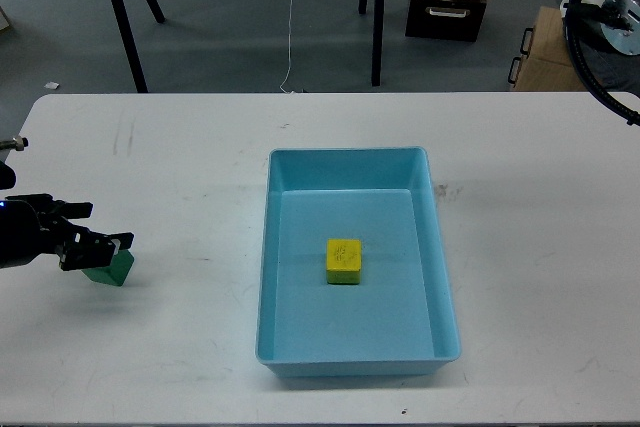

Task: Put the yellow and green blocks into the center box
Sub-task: 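Move the left gripper down to the green cube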

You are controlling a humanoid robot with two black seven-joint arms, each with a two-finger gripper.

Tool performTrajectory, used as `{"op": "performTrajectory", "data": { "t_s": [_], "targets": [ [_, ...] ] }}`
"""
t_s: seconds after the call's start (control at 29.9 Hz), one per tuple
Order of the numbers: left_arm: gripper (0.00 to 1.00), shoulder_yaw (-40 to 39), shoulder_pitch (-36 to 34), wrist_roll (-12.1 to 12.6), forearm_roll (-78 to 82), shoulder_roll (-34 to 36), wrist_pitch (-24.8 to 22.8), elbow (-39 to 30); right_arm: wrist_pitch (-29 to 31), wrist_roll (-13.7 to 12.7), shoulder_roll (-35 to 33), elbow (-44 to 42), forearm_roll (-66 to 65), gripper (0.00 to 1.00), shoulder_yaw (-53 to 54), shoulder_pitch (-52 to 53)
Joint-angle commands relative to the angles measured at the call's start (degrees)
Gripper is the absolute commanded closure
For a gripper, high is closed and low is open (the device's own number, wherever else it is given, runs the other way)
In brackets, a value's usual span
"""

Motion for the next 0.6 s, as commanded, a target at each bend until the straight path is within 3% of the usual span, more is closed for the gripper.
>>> {"op": "performTrajectory", "data": {
  "t_s": [0.0,0.3,0.57],
  "targets": [
    [0.01,1.9,-0.7,0.0,1.5,0.1,0.1,3.5,0.0,0.0,0.1,0.1,0.1,0.01,0.0,0.0],
    [0.01,2.9,-0.9,0.0,2.3,0.1,-0.2,8.0,-0.1,0.0,0.6,0.2,0.1,0.01,0.0,-0.1],
    [0.01,3.0,-4.1,0.0,2.3,0.1,-2.2,7.6,0.0,0.0,0.7,0.2,0.1,0.01,-0.1,-0.6]
  ]
}}
